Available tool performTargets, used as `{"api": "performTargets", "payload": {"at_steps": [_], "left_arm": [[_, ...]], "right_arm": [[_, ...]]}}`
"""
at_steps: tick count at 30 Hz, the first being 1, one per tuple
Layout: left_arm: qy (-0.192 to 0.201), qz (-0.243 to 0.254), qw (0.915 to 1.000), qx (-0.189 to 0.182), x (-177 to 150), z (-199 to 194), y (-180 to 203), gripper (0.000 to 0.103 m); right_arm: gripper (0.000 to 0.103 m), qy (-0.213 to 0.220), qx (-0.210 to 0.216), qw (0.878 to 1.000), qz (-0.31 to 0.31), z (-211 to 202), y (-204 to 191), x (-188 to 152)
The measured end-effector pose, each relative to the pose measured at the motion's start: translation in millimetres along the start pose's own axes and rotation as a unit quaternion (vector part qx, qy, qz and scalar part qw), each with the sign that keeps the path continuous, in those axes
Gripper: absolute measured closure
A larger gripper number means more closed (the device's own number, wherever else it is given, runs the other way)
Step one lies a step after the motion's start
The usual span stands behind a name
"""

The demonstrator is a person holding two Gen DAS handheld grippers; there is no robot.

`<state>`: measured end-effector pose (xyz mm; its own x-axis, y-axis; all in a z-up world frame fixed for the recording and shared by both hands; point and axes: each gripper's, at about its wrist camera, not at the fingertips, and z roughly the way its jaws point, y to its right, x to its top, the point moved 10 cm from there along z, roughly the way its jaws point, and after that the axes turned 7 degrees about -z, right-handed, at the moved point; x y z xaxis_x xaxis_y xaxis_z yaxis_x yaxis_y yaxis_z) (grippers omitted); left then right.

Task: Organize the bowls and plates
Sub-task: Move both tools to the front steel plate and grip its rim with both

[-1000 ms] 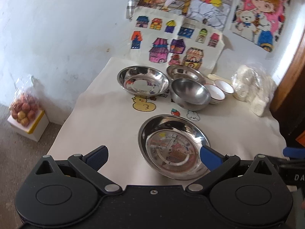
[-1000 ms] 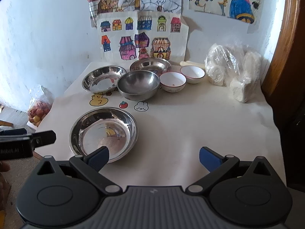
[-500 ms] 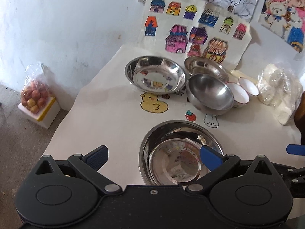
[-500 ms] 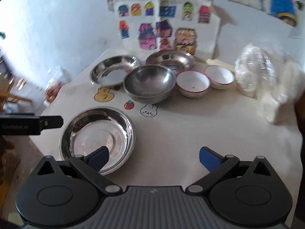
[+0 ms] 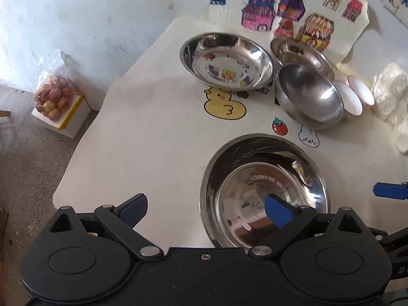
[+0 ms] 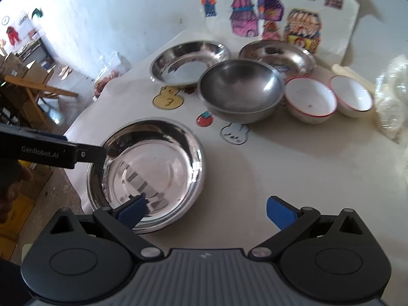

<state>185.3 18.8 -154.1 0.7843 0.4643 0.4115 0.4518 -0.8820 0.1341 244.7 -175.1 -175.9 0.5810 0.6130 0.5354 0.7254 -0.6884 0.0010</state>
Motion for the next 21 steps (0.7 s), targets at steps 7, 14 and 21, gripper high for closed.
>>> {"api": "performTargets", "payload": {"at_steps": [7,14,21], "left_arm": [[-0.058,0.05,0.9959,-0.048,12,26,1,0.025],[-0.124,0.081,0.983,-0.108,16,47,6,0.071],[-0.149,0.108,0.9727,-0.142,27,57,8,0.086]], "right_arm": [[0.008,-0.037,0.002,0.999,0.033,31,-6,3],[0.033,-0.079,-0.002,0.989,0.128,47,-6,-4],[0.068,-0.097,-0.011,0.977,0.192,54,-4,-7]]}}
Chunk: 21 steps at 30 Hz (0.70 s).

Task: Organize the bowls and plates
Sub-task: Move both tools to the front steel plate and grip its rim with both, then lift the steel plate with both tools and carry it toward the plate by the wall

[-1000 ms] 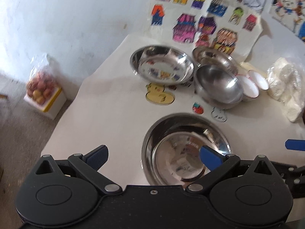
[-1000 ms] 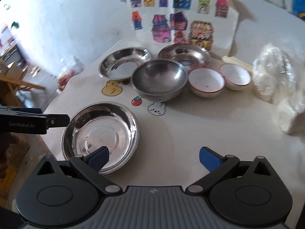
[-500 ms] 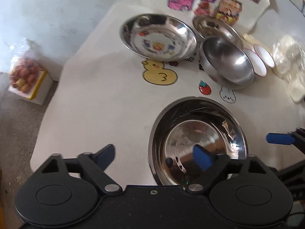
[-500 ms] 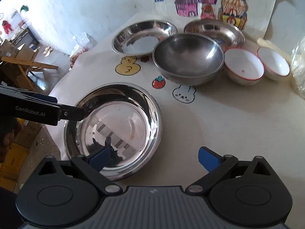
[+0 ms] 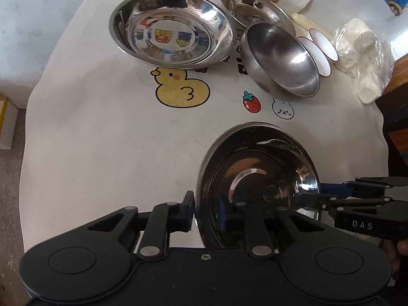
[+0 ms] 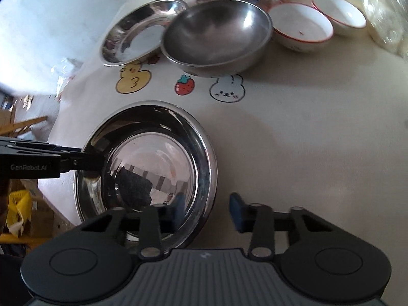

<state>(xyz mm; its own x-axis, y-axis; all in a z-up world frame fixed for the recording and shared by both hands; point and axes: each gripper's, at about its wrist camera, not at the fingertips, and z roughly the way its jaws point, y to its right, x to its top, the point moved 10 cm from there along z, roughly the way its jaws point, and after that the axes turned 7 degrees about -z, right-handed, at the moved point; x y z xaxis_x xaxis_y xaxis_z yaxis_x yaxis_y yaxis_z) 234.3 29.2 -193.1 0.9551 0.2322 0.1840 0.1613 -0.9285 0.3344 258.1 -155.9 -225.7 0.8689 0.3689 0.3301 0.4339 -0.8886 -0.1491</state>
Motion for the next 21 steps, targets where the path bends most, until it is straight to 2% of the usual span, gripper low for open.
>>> {"api": "performTargets", "payload": {"at_steps": [2,3,6,8,11,16,21], "left_arm": [[-0.007,0.001,0.9999,-0.008,3,2,-1,0.089],[-0.011,0.001,0.9999,-0.012,3,4,-2,0.089],[-0.029,0.003,0.9994,-0.019,5,9,-5,0.089],[-0.039,0.002,0.999,-0.023,6,12,-6,0.095],[-0.042,0.004,0.9987,-0.028,8,13,-7,0.096],[-0.024,-0.01,0.9991,-0.033,19,2,-14,0.097],[0.004,-0.034,0.9991,-0.027,35,-20,-29,0.096]], "right_arm": [[0.079,0.0,-0.001,1.0,0.012,1,0,0],[0.08,-0.001,-0.002,1.0,0.016,2,0,1],[0.083,-0.004,-0.005,1.0,0.03,4,1,1],[0.088,-0.006,-0.008,0.999,0.04,5,3,0],[0.089,-0.004,-0.008,0.999,0.049,5,4,1],[0.091,0.008,-0.005,0.999,0.051,-2,2,4],[0.091,0.027,0.005,0.999,0.028,-10,-12,25]]}}
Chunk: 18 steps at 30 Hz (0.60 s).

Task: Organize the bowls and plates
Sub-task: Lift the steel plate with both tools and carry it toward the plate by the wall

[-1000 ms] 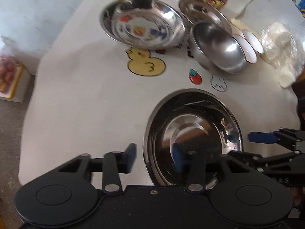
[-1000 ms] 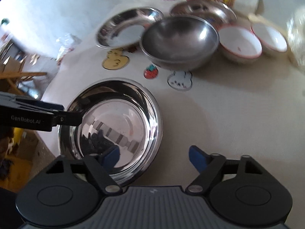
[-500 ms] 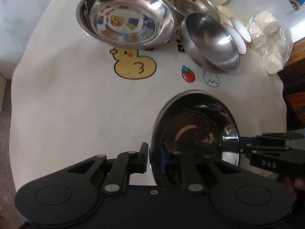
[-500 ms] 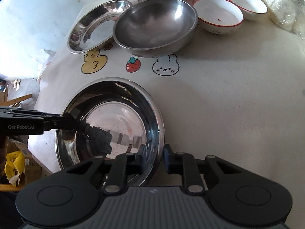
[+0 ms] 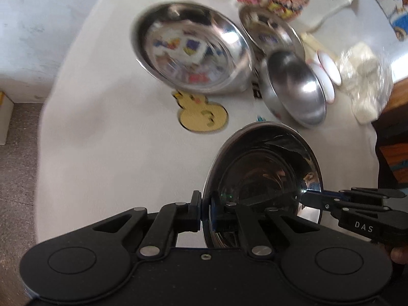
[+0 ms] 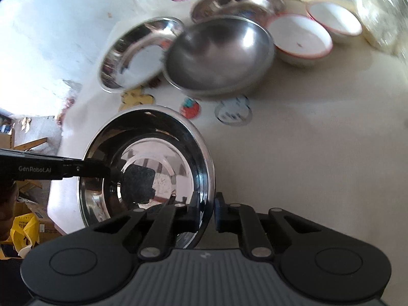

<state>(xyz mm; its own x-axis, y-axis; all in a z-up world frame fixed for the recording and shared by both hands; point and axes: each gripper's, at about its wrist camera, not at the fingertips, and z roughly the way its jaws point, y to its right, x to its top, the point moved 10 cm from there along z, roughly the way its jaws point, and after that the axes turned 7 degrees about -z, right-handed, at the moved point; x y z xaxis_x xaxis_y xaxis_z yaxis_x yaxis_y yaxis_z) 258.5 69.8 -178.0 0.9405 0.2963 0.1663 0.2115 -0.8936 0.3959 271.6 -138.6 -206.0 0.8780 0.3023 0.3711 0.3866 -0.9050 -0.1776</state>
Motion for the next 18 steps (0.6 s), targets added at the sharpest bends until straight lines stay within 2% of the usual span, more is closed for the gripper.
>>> {"api": "performTargets", "payload": {"at_steps": [10,18], "left_arm": [[0.085,-0.032,0.9959,0.0,52,-54,-24,0.095],[0.132,-0.072,0.9886,0.002,109,-57,-33,0.095]], "right_arm": [[0.094,0.055,0.028,0.997,-0.04,-21,-38,69],[0.094,0.096,0.023,0.993,-0.064,-11,-46,142]]}}
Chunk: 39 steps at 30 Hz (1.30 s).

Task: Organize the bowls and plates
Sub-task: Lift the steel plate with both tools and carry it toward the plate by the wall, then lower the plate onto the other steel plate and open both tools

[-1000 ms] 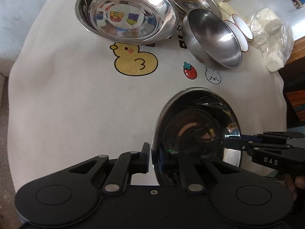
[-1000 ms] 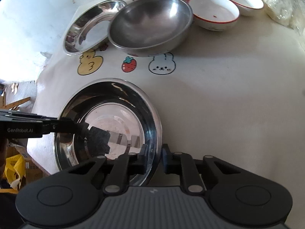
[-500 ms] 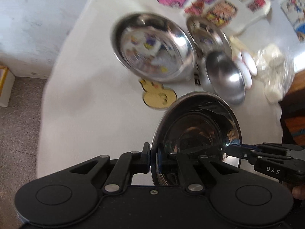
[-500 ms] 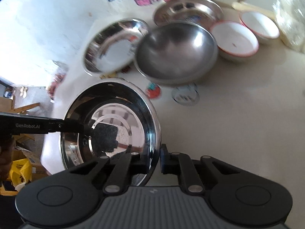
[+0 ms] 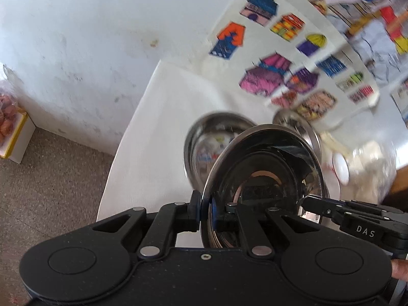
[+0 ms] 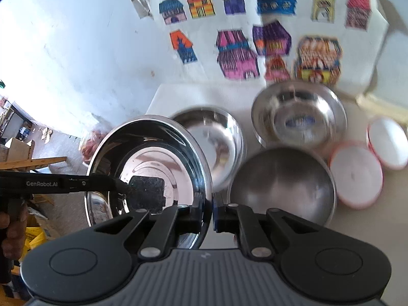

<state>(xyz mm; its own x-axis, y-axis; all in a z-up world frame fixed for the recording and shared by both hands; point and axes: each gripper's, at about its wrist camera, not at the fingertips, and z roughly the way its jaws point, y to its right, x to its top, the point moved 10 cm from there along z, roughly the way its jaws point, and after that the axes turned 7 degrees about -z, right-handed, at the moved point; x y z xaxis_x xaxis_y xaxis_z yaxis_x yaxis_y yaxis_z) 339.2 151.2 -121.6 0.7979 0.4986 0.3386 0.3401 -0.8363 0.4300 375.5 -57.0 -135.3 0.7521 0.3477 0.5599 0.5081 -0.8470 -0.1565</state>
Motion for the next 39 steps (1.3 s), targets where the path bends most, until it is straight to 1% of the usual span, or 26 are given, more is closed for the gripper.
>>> {"api": "performTargets", "payload": {"at_steps": [4,6,12,18,23,25,30,33,34,35,36,38,39], "left_arm": [[0.005,-0.006,0.9999,0.013,15,22,1,0.094],[0.006,-0.006,0.9997,0.023,19,32,2,0.094],[0.001,0.007,0.9987,0.05,30,56,1,0.092],[-0.011,0.008,0.9972,0.073,32,67,-7,0.09],[-0.019,0.012,0.9959,0.088,31,74,-9,0.09],[-0.02,0.017,0.9953,0.093,31,76,-7,0.09],[-0.019,0.017,0.9952,0.094,33,78,-6,0.086],[-0.015,0.013,0.9955,0.093,33,76,-6,0.082],[-0.012,0.013,0.9954,0.094,33,75,-6,0.076],[-0.009,0.011,0.9953,0.095,34,73,-7,0.067],[-0.005,0.009,0.9953,0.096,35,71,-7,0.062],[0.007,0.003,0.9952,0.098,38,67,-6,0.045],[0.012,0.001,0.995,0.099,40,65,-5,0.043]], "right_arm": [[0.094,0.0,-0.003,1.0,-0.001,20,15,22],[0.093,-0.004,-0.011,1.0,-0.013,32,23,33],[0.092,-0.015,-0.027,0.999,-0.02,60,31,52],[0.092,-0.037,-0.046,0.998,-0.032,77,26,58],[0.092,-0.047,-0.064,0.996,-0.051,84,23,60],[0.092,-0.055,-0.079,0.994,-0.059,86,25,58],[0.092,-0.066,-0.095,0.991,-0.063,87,28,56],[0.092,-0.064,-0.092,0.991,-0.066,88,26,56],[0.091,-0.061,-0.097,0.991,-0.071,87,25,56],[0.088,-0.058,-0.1,0.991,-0.073,86,25,57],[0.086,-0.053,-0.102,0.991,-0.071,84,25,57],[0.08,-0.041,-0.104,0.992,-0.064,77,28,58],[0.078,-0.033,-0.103,0.992,-0.06,74,30,59]]}}
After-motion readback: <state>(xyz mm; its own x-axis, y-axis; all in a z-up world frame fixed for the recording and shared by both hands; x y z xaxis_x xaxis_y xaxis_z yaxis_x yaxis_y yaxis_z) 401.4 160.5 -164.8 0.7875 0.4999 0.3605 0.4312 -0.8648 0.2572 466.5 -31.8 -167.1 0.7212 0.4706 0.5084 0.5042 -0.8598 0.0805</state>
